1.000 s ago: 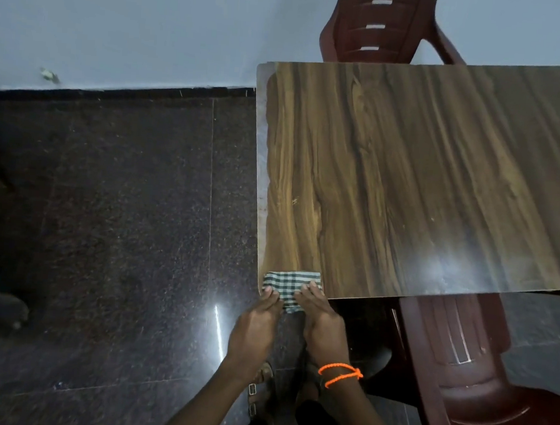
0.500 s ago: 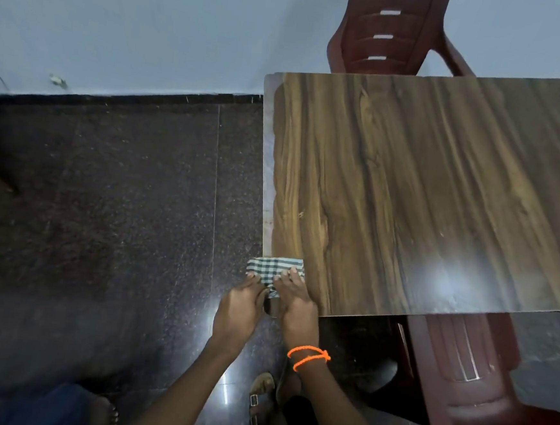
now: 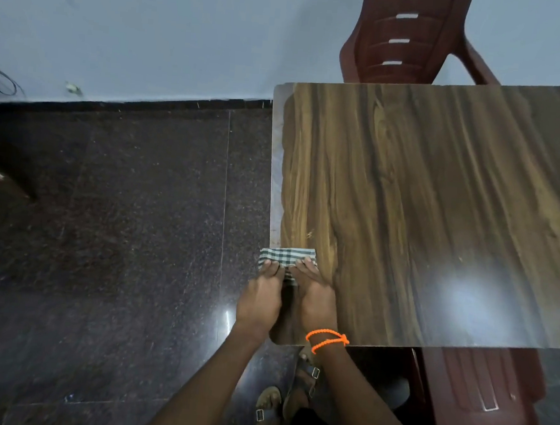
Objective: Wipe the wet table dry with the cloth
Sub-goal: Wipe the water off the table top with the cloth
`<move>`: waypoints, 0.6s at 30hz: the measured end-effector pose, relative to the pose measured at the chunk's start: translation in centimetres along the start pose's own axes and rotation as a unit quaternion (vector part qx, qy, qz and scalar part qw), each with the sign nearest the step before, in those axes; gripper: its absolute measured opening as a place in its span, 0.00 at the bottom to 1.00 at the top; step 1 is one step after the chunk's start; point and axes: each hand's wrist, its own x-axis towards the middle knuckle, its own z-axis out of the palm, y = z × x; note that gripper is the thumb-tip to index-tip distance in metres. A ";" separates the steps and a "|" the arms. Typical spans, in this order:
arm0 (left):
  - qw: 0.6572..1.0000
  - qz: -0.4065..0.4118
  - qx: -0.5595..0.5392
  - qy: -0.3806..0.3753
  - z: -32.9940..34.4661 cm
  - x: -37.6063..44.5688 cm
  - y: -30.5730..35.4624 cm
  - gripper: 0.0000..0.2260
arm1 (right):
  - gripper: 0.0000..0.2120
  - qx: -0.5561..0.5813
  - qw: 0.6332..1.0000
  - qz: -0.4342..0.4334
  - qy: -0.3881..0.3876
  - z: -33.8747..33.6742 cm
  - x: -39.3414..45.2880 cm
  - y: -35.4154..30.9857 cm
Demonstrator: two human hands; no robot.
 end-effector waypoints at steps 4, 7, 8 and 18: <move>1.000 -0.006 0.012 -0.014 -0.3 2.0 -2.1 0.14 | 0.18 0.019 1.000 0.001 -0.009 1.7 2.6 -1.2; 0.999 -0.019 0.032 -0.019 0.9 1.2 -2.4 0.14 | 0.21 0.017 0.999 -0.019 -0.027 1.9 2.1 -0.9; 0.999 -0.012 0.037 -0.017 1.6 0.9 -2.3 0.16 | 0.21 0.005 0.999 -0.037 -0.036 1.6 1.8 -0.3; 0.997 0.076 0.024 -0.023 -0.1 6.3 1.5 0.18 | 0.24 -0.016 1.000 -0.011 0.001 -1.4 6.0 3.4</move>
